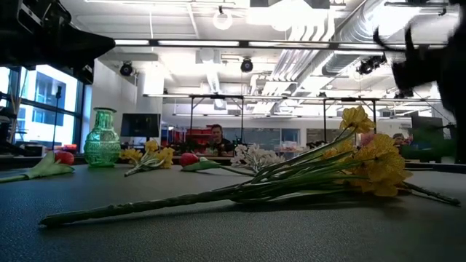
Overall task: Sort flowers into vase by color
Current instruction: Move the red tulip to the center of the table
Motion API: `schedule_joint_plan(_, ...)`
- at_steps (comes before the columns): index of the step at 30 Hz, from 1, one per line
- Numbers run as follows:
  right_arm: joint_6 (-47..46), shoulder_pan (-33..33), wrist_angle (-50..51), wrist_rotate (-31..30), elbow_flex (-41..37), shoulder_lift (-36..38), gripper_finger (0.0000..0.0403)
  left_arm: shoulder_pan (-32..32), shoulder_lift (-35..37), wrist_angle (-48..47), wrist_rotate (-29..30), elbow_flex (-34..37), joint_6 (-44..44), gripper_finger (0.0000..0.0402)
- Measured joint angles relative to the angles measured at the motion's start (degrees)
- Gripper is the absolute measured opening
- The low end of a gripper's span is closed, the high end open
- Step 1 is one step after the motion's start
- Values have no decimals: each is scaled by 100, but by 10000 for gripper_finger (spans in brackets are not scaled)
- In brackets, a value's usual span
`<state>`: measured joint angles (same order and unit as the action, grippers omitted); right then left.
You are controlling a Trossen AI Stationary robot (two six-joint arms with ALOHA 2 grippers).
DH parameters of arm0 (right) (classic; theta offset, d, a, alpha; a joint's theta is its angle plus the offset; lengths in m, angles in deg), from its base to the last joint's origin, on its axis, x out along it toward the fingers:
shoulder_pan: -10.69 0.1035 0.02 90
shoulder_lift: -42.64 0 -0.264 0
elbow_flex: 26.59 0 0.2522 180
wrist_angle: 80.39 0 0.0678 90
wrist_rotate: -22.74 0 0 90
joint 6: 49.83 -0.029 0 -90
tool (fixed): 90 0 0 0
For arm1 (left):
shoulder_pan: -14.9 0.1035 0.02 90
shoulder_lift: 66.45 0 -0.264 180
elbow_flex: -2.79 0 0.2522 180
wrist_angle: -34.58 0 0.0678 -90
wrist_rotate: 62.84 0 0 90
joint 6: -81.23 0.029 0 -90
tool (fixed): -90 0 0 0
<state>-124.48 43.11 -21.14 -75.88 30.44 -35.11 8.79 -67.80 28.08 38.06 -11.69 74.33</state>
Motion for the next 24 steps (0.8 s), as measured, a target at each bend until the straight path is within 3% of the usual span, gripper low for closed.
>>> schedule_joint_plan(4,70,-1,852,-406,666,325,5,0,0,-9,-2,0,0,0)
schedule_joint_plan(9,1152,-186,348,-802,1513,386,3,2,0,0,-2,1,0,0)
schedule_joint_plan(12,2151,-477,-960,-1068,1752,289,1,2,-1,5,-2,-1,-12,0)
schedule_joint_plan(17,3304,-1042,-3995,-1267,1519,-120,1,2,-1,12,156,-1,-324,0)
schedule_joint_plan(20,3502,-1338,-5650,-1764,1188,-618,1,2,-2,-10,184,-1,-522,0)
schedule_joint_plan(24,3299,-1785,-7555,-1717,1020,-1598,0,2,-1,-9,188,-1,-647,0)
